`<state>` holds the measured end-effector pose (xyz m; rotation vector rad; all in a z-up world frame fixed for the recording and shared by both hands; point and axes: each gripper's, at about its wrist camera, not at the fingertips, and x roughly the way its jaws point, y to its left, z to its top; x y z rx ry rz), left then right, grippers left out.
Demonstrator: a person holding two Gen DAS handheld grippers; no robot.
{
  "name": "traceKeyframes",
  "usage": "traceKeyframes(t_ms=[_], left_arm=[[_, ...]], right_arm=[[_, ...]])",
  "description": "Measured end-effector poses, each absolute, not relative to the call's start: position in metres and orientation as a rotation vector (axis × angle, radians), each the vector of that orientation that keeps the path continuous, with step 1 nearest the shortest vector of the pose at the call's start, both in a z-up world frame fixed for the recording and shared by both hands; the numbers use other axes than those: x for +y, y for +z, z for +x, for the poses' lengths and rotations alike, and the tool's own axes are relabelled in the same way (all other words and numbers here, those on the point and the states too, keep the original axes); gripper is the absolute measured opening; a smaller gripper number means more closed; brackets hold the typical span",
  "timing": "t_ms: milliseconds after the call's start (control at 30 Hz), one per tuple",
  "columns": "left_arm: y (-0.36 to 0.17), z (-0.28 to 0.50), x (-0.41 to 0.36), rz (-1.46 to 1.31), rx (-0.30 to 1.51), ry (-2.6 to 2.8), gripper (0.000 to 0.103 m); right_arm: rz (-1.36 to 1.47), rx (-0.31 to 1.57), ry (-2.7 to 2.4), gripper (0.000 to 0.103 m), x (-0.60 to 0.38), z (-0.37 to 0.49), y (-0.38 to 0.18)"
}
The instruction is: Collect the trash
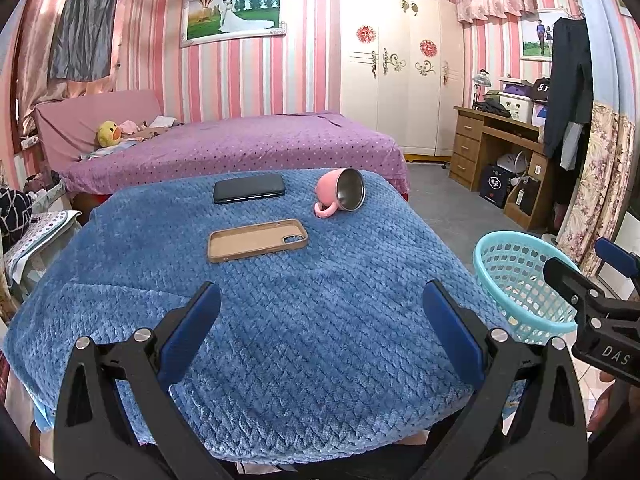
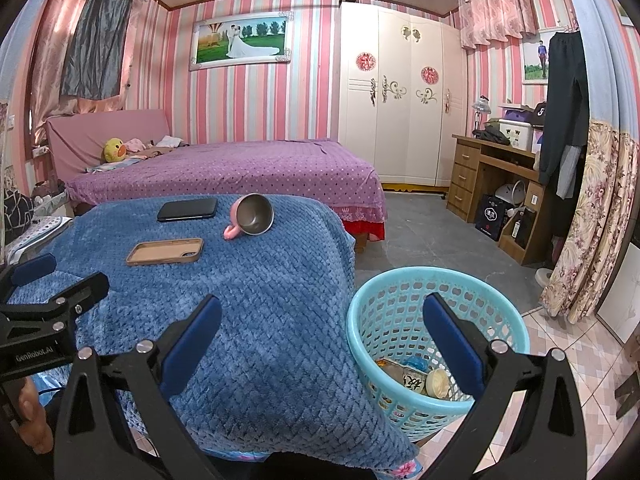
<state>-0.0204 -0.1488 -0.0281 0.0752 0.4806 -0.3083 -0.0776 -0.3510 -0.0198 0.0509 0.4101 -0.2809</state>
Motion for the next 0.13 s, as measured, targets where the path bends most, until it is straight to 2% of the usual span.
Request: traceKeyframes(t_ms=[133], left_arm=[[-0.0288, -0.0201, -0.1482, 0.072, 0.485, -0.308, 0.098]], right_arm=[[0.051, 0.409, -0.281, 0.098, -0.3500, -0.0781, -0.0193]])
